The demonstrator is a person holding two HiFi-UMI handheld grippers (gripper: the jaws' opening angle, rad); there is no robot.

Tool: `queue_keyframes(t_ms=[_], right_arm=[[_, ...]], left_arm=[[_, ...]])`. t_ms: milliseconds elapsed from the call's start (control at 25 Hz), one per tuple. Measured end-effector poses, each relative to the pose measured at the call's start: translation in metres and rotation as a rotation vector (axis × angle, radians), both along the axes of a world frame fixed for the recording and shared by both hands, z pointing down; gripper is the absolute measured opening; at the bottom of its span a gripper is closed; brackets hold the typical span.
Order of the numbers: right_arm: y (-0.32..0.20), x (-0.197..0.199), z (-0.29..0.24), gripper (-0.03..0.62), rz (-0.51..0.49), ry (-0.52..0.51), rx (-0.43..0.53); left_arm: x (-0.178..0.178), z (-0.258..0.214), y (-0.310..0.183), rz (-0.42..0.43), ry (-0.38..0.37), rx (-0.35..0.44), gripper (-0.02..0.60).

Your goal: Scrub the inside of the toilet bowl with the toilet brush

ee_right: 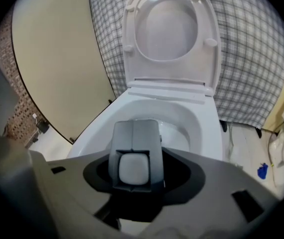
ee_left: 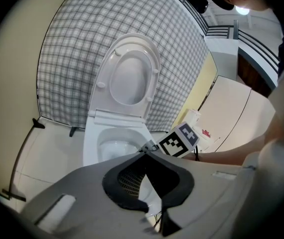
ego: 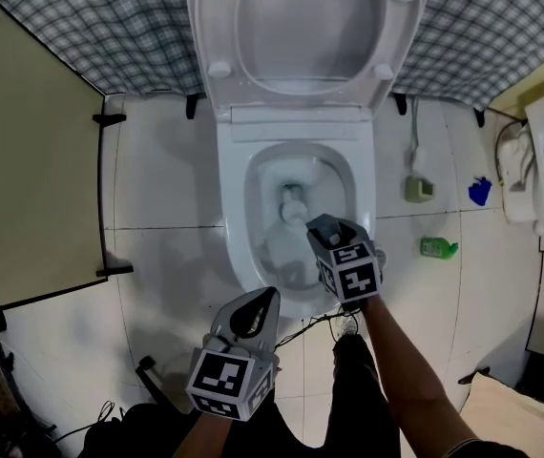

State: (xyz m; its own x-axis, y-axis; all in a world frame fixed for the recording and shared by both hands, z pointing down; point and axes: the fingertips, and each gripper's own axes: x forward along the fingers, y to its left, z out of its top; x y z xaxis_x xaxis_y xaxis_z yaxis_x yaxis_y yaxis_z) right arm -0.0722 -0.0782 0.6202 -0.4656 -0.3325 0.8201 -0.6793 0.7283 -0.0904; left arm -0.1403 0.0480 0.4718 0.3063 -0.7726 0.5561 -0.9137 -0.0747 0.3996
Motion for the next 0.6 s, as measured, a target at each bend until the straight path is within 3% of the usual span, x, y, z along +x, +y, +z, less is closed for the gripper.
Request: queue_keyframes(t_ms=[160, 360, 600], right_arm=[[0.021, 0.007, -0.044, 0.230, 0.029, -0.120, -0.020], [0.068, -0.003, -0.093, 0.230, -0.039, -0.223, -0.052], [0.083, -0.019, -0.089, 0.230, -0.116, -0.174, -0.010]], left_arm=[[-0.002, -0.002, 0.003, 0.001, -0.010, 0.000, -0.014], [-0.001, -0.003, 0.003, -0.004, -0.007, 0.001, -0.014], [-0.001, -0.004, 0.006, -0.015, -0.002, -0.005, -0.014]])
